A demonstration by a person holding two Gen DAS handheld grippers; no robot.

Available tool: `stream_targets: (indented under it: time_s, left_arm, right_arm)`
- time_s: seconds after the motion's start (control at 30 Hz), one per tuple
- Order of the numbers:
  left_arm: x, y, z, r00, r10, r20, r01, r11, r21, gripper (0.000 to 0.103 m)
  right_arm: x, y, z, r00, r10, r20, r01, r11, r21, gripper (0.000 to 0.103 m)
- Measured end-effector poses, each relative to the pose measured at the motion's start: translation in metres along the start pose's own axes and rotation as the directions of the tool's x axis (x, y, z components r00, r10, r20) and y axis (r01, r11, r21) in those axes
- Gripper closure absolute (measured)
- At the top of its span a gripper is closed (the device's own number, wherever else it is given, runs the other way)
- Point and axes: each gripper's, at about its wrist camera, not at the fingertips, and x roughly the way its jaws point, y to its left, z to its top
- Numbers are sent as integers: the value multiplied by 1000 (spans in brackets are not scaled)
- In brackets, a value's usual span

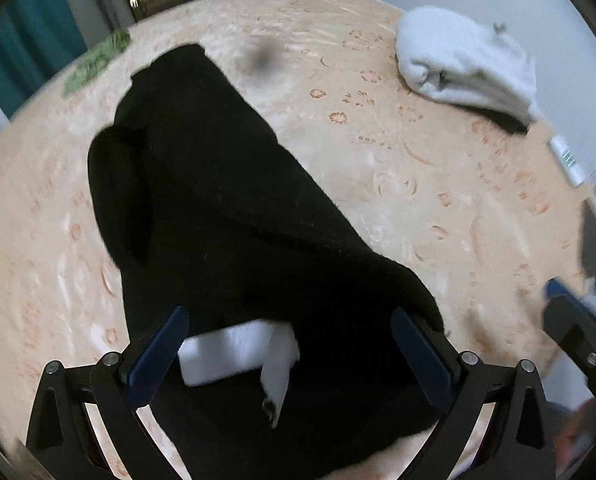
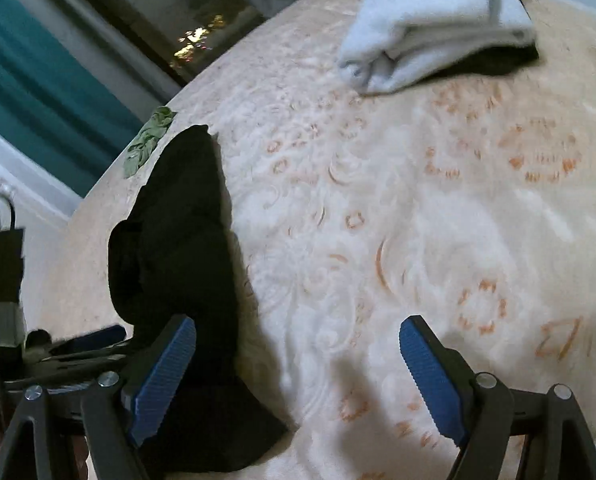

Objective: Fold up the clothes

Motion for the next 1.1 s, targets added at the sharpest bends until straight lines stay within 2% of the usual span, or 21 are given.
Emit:
stream_targets:
  time_s: [0.03, 0.1, 0.23, 0.33, 0.37, 0.4, 0.43, 0.47, 0.5, 0.57, 0.73, 0.93, 1.03, 1.1]
  left_arm:
    - [3, -3, 0, 999, 42, -9, -42, 999, 5, 0]
    - [13, -8, -1, 996, 83, -46, -84, 996, -13, 0]
    - [39, -16, -7, 987, 64, -145, -74, 995, -65, 0]
    - [48, -17, -11, 992, 55, -118, -64, 995, -77, 1]
    - [46, -15, -11, 995, 36, -97, -45, 995, -87, 5]
    - [43, -12, -12, 997, 14, -74, -21, 995, -98, 32]
    - [39, -9, -13, 998, 20, -54, -26, 994, -105, 76]
    - [34, -5, -12, 999, 23, -41, -27, 993, -115, 89]
    - [29, 0, -11, 999, 12, -31, -16, 992, -127, 90]
    - [18, 12, -9, 999, -53, -9, 51, 988, -145, 91]
    - [-15, 48, -13, 987, -151, 46, 157, 973, -168, 92]
    - [-48, 104, -34, 967, -241, 81, 254, 928, -273, 91]
    - [-41, 122, -46, 956, -288, 57, 291, 904, -312, 89]
    - [-25, 133, -52, 939, -341, 29, 329, 877, -350, 88]
  right_arm:
    - [2, 0, 3, 1000, -4, 1, 4, 1000, -21, 16]
    - [7, -3, 3, 1000, -9, -22, 8, 998, -56, 16]
    - [19, -6, 3, 997, 5, -75, -12, 996, -89, 16]
    - [23, 0, 1, 995, 15, -96, -27, 992, -123, 16]
    - [23, 3, 0, 995, 18, -103, -32, 990, -137, 16]
    - [22, 8, -1, 994, 17, -105, -35, 986, -164, 16]
    - [21, 11, -3, 994, 14, -106, -34, 982, -186, 16]
    - [19, 15, -5, 994, 11, -105, -33, 978, -208, 16]
    - [16, 17, -7, 995, 10, -103, -33, 974, -223, 16]
    - [12, 18, -9, 995, 11, -100, -35, 971, -236, 16]
    - [1, 11, -10, 997, 9, -79, -25, 978, -208, 16]
    - [-4, 20, -16, 998, -25, -62, 10, 973, -231, 16]
    - [-4, 30, -23, 998, -40, -57, 23, 964, -267, 16]
    - [-5, 40, -30, 997, -47, -54, 29, 954, -297, 16]
